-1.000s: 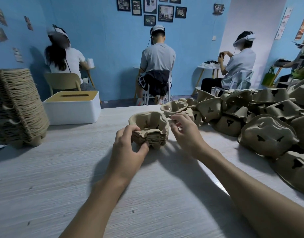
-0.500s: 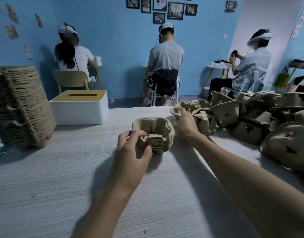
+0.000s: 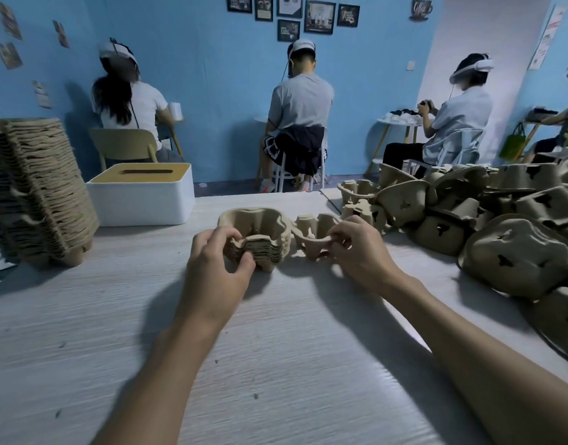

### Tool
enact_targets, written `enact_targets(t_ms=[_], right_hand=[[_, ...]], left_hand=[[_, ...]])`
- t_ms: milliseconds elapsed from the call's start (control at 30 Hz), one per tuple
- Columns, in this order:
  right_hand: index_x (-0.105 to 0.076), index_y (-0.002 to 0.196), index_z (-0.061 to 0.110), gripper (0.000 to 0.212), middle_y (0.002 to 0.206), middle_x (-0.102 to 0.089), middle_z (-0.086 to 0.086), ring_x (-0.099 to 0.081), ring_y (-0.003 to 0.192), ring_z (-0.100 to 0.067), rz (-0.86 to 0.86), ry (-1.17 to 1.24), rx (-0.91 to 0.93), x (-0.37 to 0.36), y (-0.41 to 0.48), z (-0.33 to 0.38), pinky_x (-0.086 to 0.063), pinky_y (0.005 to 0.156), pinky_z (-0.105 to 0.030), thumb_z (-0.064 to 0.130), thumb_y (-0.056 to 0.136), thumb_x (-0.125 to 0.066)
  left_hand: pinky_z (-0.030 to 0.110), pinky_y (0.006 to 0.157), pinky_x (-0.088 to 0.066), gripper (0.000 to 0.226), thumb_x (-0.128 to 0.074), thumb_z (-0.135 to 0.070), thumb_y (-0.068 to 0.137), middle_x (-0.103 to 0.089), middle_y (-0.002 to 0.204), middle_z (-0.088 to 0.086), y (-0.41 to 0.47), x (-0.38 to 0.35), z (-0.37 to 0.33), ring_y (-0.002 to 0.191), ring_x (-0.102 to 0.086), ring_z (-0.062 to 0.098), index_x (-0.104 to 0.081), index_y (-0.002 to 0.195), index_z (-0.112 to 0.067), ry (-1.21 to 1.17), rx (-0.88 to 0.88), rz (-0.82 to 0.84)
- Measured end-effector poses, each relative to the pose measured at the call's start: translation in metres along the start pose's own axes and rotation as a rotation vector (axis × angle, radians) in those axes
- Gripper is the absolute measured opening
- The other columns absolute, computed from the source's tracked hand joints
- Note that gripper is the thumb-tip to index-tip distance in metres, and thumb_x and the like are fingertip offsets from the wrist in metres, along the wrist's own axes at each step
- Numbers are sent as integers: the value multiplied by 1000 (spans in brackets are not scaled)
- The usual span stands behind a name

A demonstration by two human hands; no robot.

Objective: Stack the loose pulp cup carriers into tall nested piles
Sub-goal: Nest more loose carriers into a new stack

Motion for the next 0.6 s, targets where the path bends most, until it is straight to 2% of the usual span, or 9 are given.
enact_targets(t_ms=[33,100,133,200,300,400,467,533,600], right_hand=[[-73,96,19,17,104,-60,4,-54,97,-25,6,-83,-23,6,-7,0,-43,84,-38,9,83,-67],[-71,102,29,28,119,-56,10,-39,110,-25,19,-285,-96,17,-20,3,-27,87,-37,12,82,-61],[-69,108,31,34,126,-52,12,-31,113,-23,16,-336,-98,21,-26,7,-20,84,-36,12,81,-59],[-64,118,35,37,132,-49,13,-23,117,-19,8,-329,-28,25,-33,19,-14,83,-37,19,85,-58],[-58,126,37,34,129,-53,17,-26,118,-15,24,-281,95,19,-36,35,-16,84,-37,38,92,-56],[-65,117,36,26,113,-65,18,-34,108,-14,11,-311,169,7,-35,32,-20,85,-37,45,95,-56],[-70,104,33,19,103,-69,17,-37,103,-13,-10,-291,162,7,-35,27,-20,83,-36,41,96,-56],[-69,105,31,18,105,-68,16,-39,105,-14,-8,-321,131,12,-35,23,-20,83,-36,29,95,-55],[-67,110,31,27,109,-66,14,-37,108,-16,18,-350,91,18,-35,20,-21,87,-39,25,88,-51]], left_hand=[[20,83,-36,20,-70,-17,89,-54,121,5,0,0,0,95,-53,16,-61,107,-22,0,7,-3],[22,84,-36,21,-70,-17,89,-54,121,6,-1,-1,0,95,-53,16,-61,107,-22,0,15,4],[23,84,-37,21,-69,-17,89,-54,121,6,-2,-1,-1,95,-53,17,-61,107,-22,1,14,9],[24,84,-37,20,-69,-17,90,-54,122,6,-3,-2,-2,95,-53,16,-60,108,-22,2,6,20],[22,84,-38,19,-68,-17,91,-53,121,4,-4,-3,-3,95,-52,14,-58,106,-24,15,-9,31],[9,77,-34,20,-69,-16,90,-52,116,2,-4,-4,-4,94,-52,13,-57,103,-26,18,-16,26],[13,78,-36,20,-69,-16,91,-52,115,1,-4,-4,-4,94,-52,13,-57,102,-26,20,-20,28],[20,80,-37,19,-68,-17,91,-50,115,0,-4,-5,-5,95,-52,13,-57,103,-26,28,-20,34],[20,79,-37,18,-68,-17,92,-50,115,0,-4,-5,-4,96,-52,13,-57,105,-25,31,-20,34]])
Point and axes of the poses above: each hand's wrist, its own y-axis towards the middle knuckle, its own x-axis out of the back of the hand, z = x × y, the point moved 2 cm from there along y, towards the middle knuckle
